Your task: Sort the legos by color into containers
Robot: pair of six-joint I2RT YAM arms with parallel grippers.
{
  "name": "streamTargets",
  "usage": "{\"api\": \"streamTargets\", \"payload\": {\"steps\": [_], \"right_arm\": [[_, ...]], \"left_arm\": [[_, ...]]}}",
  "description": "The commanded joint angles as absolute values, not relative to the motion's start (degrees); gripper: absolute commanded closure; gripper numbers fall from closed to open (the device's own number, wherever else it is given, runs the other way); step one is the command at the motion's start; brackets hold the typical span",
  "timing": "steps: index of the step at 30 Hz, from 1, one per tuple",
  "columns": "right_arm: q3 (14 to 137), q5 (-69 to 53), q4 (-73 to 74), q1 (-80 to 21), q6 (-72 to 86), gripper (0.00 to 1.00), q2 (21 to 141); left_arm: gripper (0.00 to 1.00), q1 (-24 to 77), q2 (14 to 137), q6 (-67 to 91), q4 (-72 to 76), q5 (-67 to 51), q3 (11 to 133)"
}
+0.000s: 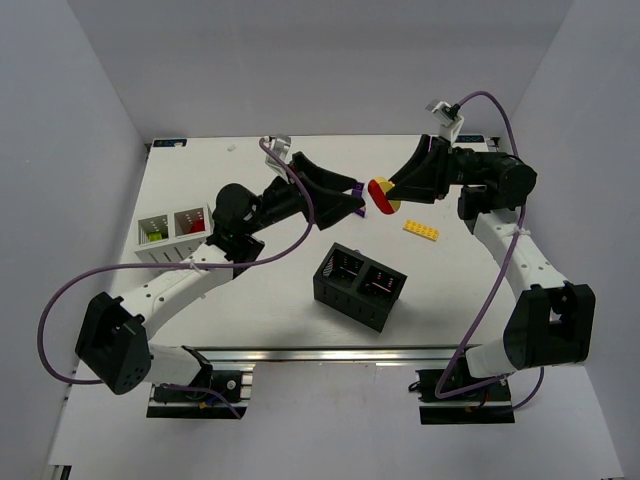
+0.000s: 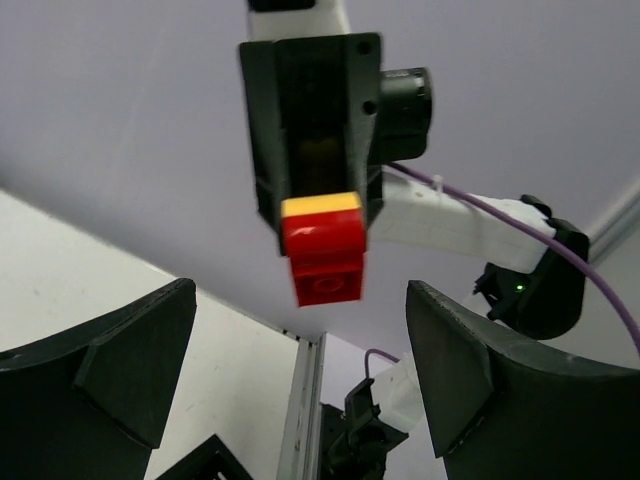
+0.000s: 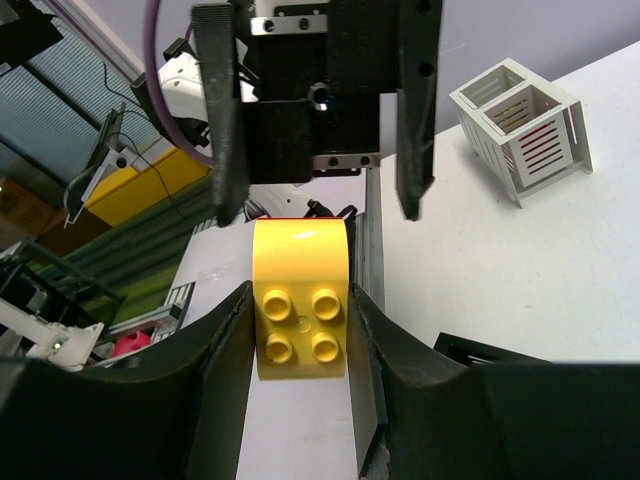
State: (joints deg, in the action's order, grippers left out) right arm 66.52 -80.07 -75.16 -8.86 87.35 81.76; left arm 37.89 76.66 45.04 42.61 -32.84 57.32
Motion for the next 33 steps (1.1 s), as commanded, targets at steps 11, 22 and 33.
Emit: {"api": "streamTargets", "payload": {"steps": [11, 22, 33], "right_arm": [[67.6, -79.6, -80.2, -9.6, 86.2, 1.00, 83.2], [67.2, -80.2, -80.2, -9.2, 85.3, 1.00, 83.5], [67.0, -80.8, -69.4, -9.4, 74.5, 1.00, 81.4]], "left_arm": [[0.08, 41.4, 80.5, 45.4, 43.3, -35.6, 63.2], [0.57, 42.5, 81.2, 42.5, 38.5, -33.1, 65.0], [1.00, 42.5, 81.6, 40.5, 32.1, -28.7, 67.2]]}}
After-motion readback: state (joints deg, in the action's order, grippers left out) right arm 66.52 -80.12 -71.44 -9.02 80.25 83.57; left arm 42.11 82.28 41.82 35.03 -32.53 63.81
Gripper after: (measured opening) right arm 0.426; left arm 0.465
